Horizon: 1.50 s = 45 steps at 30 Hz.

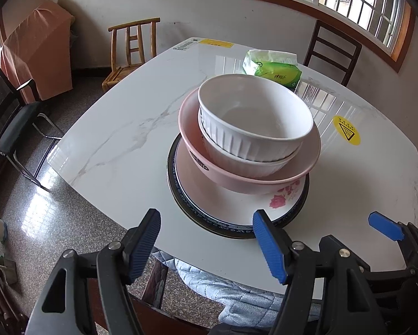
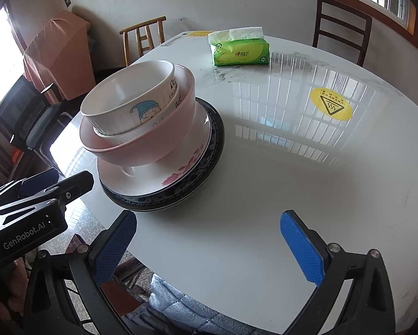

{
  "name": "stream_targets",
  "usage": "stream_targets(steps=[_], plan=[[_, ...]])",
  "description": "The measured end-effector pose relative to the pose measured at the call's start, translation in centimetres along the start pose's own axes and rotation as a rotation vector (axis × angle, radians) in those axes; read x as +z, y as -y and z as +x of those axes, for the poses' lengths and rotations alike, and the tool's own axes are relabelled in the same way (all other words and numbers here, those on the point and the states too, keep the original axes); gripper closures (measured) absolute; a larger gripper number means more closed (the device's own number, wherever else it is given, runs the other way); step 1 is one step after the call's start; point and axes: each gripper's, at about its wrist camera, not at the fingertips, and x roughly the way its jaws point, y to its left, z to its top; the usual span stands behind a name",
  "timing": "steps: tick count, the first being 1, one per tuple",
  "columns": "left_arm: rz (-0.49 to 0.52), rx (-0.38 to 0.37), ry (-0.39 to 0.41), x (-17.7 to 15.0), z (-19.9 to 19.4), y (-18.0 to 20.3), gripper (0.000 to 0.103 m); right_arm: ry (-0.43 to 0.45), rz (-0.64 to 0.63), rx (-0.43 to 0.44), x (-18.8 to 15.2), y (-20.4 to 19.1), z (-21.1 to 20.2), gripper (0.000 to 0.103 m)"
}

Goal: Organize plates and bowls

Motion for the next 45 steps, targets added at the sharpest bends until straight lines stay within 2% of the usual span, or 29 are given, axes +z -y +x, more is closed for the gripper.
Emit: stream_targets(steps=[45], plan=[[0.026,0.022,-0.018,0.17,0.25,0.10,0.033,-0.029,-0.014,0.012,-0.50,-0.62,0.73,0.001]])
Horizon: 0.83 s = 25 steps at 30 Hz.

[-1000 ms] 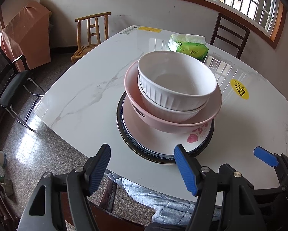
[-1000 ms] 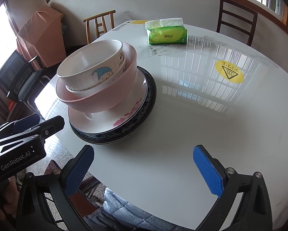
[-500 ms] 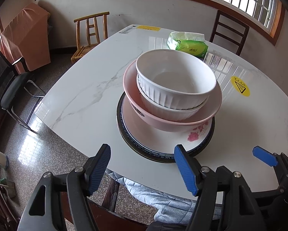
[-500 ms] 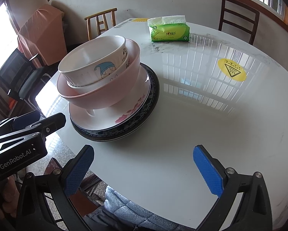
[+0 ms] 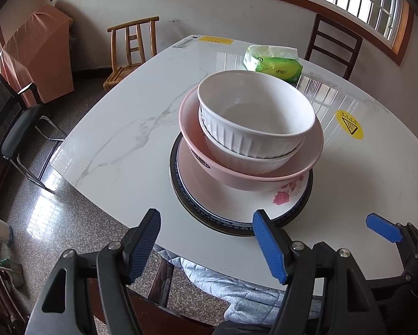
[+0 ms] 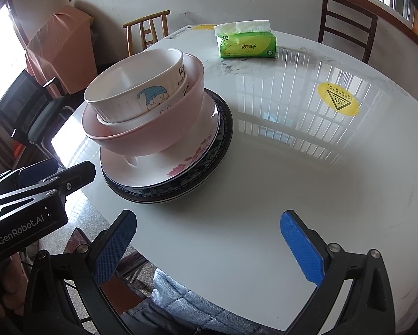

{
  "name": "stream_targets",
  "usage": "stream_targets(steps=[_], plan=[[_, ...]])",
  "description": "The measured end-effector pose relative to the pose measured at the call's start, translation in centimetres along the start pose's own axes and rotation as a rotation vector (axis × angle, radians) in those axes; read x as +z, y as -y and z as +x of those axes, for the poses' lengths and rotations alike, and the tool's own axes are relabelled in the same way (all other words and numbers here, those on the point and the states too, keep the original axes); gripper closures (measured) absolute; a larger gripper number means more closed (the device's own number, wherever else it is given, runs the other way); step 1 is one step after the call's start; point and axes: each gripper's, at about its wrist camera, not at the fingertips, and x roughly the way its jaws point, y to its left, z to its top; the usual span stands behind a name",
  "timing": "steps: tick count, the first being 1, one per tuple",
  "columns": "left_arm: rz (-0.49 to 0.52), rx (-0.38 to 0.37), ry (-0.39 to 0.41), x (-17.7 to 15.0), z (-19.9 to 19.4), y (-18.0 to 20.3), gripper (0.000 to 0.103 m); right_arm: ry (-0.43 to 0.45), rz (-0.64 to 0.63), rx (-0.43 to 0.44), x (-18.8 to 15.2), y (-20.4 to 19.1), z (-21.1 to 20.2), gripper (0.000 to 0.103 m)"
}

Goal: Organize plates and bowls

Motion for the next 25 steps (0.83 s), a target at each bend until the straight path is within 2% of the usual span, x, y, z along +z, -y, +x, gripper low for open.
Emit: stream_targets(steps=[25], plan=[[0.024,-0.027,0.032,0.14,-0.50,0.07,0.033,-0.009,-0.006,0.003,-0.10,-0.26,0.22,0.001]])
